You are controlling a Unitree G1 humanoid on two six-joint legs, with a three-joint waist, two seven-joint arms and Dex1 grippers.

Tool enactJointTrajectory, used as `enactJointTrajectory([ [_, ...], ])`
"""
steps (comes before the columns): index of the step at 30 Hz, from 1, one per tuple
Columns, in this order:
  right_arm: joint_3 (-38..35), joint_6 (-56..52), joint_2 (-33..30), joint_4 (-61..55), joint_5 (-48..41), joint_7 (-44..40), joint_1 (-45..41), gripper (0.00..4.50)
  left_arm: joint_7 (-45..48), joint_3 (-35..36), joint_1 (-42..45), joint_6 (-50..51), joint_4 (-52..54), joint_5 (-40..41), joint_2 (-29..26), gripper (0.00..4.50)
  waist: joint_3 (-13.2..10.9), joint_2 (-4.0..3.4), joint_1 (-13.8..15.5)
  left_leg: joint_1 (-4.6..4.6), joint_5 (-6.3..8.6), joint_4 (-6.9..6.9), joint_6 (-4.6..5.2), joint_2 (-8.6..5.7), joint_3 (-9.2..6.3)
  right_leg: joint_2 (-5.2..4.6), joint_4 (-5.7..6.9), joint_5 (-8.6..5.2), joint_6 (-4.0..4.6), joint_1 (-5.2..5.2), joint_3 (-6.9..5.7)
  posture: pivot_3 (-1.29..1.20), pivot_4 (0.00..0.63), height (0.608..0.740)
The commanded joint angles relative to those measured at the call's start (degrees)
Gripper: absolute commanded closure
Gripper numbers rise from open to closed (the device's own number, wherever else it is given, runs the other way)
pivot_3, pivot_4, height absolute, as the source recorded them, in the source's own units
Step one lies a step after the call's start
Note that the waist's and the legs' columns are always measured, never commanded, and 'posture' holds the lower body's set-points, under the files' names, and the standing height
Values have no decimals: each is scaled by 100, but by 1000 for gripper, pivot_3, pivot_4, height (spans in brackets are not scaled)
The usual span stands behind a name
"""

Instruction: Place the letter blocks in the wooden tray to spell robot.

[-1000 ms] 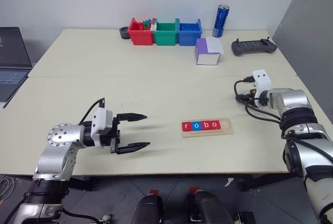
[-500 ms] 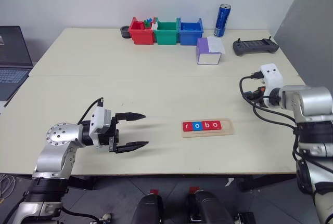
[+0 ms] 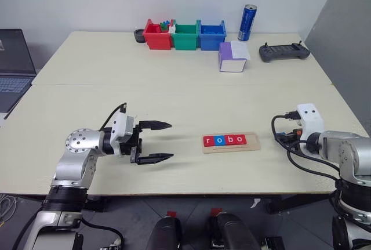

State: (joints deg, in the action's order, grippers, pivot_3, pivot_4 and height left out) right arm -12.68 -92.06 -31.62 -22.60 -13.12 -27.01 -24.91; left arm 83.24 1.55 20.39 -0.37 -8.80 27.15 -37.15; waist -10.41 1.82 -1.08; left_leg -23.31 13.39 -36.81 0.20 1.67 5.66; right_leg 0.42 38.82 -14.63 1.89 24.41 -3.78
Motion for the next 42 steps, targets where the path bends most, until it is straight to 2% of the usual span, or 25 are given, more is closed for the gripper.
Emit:
enactJointTrajectory([
  [1, -50, -43, -35, -141, -100, 123, -23, 3038, -4, 35, 76, 111, 251, 81, -69, 0, 0, 0, -1, 0, 0, -1, 0, 0, -1, 0, 0, 0, 0, 0, -1, 0, 150, 740],
  [5, -8, -41, -140, -3, -125, 235, -135, 1730, -92, 14, 160, 258, 363, 66, -42, 0, 0, 0, 0, -2, 0, -4, 0, -1, -3, 0, 0, 0, 0, 0, -1, 0, 150, 740],
  [10, 297, 3, -768, 49, -464, -38, -463, 22, -159, -12, 206, 327, 396, 39, 5, 0, 0, 0, -13, -2, 0, -3, 0, -1, -2, 0, 0, 0, 0, 1, -1, 0, 150, 740],
  [12, 349, 228, -1190, 176, -608, -289, -653, 22, -172, -2, 196, 332, 406, 40, 9, 0, -1, 0, -17, -2, 0, -3, 0, -1, -3, 0, -1, 0, 0, 1, -2, 0, 150, 740],
  [14, 644, 1148, -1952, 341, -713, -1007, -690, 22, -171, 14, 173, 317, 400, 36, 10, 0, -1, 0, -15, -5, 0, -4, 1, -2, -5, 0, -6, 0, 0, 1, -3, 0, 150, 740],
  [18, 1665, 4244, -3451, 920, -168, -2941, -72, 22, -157, 17, 154, 266, 359, 12, 26, 0, 1, 4, -7, -9, 4, 1, 6, -4, -12, 2, -28, 0, -1, -2, -11, 0, 150, 740],
  [21, 2058, 6648, -3925, 1812, 140, -4392, 270, 22, -152, 18, 163, 244, 334, -5, 39, 0, 1, 6, 13, -9, 5, 2, 7, -1, -18, 6, -47, 0, -1, -11, -16, 0, 150, 740],
  [24, 2533, 8386, -3629, 3324, 474, -5521, -561, 22, -122, 52, 133, 193, 310, -13, 12, 0, -5, -2, -61, -9, 4, -2, 7, 0, -9, 6, -54, 7, -13, -13, -8, 0, 150, 740],
  [29, 3025, 9928, -2999, 5024, 892, -6455, -1804, 22, -117, 153, -23, 117, 328, -1, -78, 0, -10, -7, -80, 2, 3, -12, 6, 2, 2, 8, -35, 13, -22, -13, 2, 0, 150, 740],
  [36, 4119, 10967, -2801, 6172, 768, -6549, -2592, 22, -159, 296, -357, -3, 389, 41, -167, 0, -13, -10, -29, 4, 2, -12, 3, 0, 2, 3, -19, 4, -5, -12, 1, 0, 150, 740],
  [42, 4390, 11301, -2508, 6922, 905, -6549, -2990, 22, -144, 355, -493, -110, 372, 40, -183, 0, -13, -10, -18, 10, 2, -17, 4, -2, 7, -2, -11, 5, -4, -14, 4, 0, 150, 740],
])
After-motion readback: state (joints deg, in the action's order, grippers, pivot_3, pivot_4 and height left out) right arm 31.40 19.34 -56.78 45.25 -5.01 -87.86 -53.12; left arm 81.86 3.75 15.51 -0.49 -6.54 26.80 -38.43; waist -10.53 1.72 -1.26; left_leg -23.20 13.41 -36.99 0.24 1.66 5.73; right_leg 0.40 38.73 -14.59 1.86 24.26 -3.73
